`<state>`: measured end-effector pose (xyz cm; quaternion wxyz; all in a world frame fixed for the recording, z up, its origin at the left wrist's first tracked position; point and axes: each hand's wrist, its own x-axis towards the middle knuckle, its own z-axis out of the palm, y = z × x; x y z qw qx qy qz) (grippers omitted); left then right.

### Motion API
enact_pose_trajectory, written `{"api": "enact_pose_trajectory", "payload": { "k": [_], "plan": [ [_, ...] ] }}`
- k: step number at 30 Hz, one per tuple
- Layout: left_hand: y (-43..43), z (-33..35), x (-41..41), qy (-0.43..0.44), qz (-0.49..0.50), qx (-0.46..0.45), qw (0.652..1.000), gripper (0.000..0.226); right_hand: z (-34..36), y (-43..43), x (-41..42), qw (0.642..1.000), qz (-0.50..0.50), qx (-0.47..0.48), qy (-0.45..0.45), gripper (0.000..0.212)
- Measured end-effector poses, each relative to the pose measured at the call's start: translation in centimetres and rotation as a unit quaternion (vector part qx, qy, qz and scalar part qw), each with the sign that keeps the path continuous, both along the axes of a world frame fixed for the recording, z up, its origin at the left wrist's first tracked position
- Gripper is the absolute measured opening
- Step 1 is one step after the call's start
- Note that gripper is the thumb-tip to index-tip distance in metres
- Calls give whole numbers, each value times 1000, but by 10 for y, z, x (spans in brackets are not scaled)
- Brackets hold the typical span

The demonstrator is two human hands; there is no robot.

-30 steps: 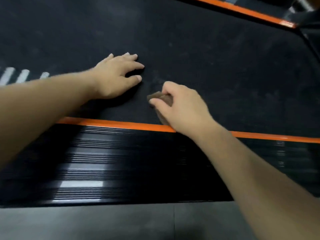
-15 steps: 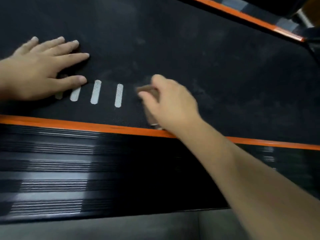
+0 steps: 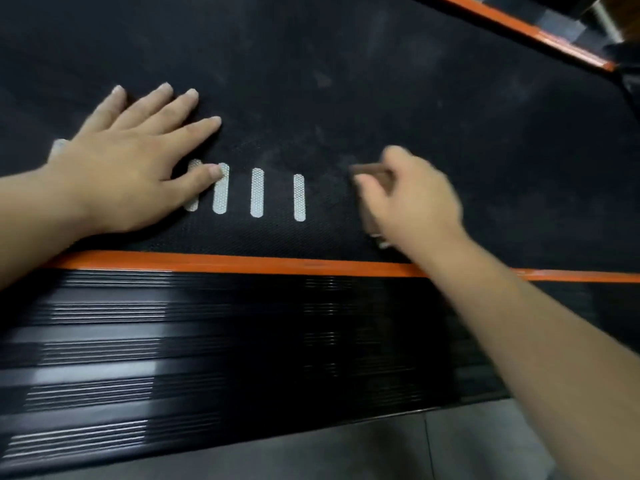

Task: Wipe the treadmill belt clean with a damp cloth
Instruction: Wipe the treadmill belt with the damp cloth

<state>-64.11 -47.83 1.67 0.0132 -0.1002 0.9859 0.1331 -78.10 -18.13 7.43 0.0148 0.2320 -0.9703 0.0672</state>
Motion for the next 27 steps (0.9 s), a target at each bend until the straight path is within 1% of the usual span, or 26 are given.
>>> {"api": "enact_pose_trajectory", "payload": {
  "k": [3,5,6,7,9,10,11,12,14,16,18,19,20,21,22,24,25,26,27],
  "plan": [
    [1,2,-1,-10,5,6,1000,79,11,67,-35,984,-179,19,16,29],
    [7,6,0,-7,5,4,1000,85,7,60,-30,976,-215,12,20,28],
    [10,8,1,-3,5,1,1000,85,2,39,-19,980,-196,2,24,28],
    [11,10,1,-1,5,0,1000,84,-4,10,-4,988,-155,-12,21,27],
    [8,14,1,-1,-3,3,1000,84,-16,-58,38,997,-48,-52,-21,25],
    [3,14,3,-4,-6,0,1000,84,-18,-86,58,997,5,-64,-44,27],
    [-6,14,6,-9,-3,-7,1000,84,-16,-103,70,995,46,-79,-49,28],
    [-18,12,10,-15,6,-16,1000,84,-11,-110,74,992,70,-91,-48,29],
    [-45,10,20,-13,39,-23,999,88,-6,-93,56,995,67,-58,-42,29],
    [-66,8,30,-11,70,-22,997,91,-3,-60,19,999,3,-26,-19,28],
    [-74,4,39,-16,86,-22,996,89,-1,-45,-5,995,-89,-48,12,26],
    [-74,2,41,-14,91,-28,995,87,-2,-52,-7,992,-113,-58,17,27],
    [-73,0,42,-9,91,-35,995,85,-5,-64,0,992,-113,-55,20,28],
    [-71,-1,40,-1,86,-37,996,84,-10,-82,13,994,-92,-57,19,30],
    [-70,0,39,6,83,-36,996,82,-13,-102,34,996,-46,-73,6,30],
    [-71,1,41,13,87,-36,995,81,-17,-133,82,988,105,-106,-30,26],
    [-71,2,43,13,86,-37,996,81,-14,-138,94,981,162,-103,-39,25],
    [-70,2,46,12,83,-39,996,82,-10,-137,90,976,194,-94,-40,26],
    [-69,4,47,15,80,-40,996,82,-7,-131,74,976,201,-76,-39,26]
  ]
}}
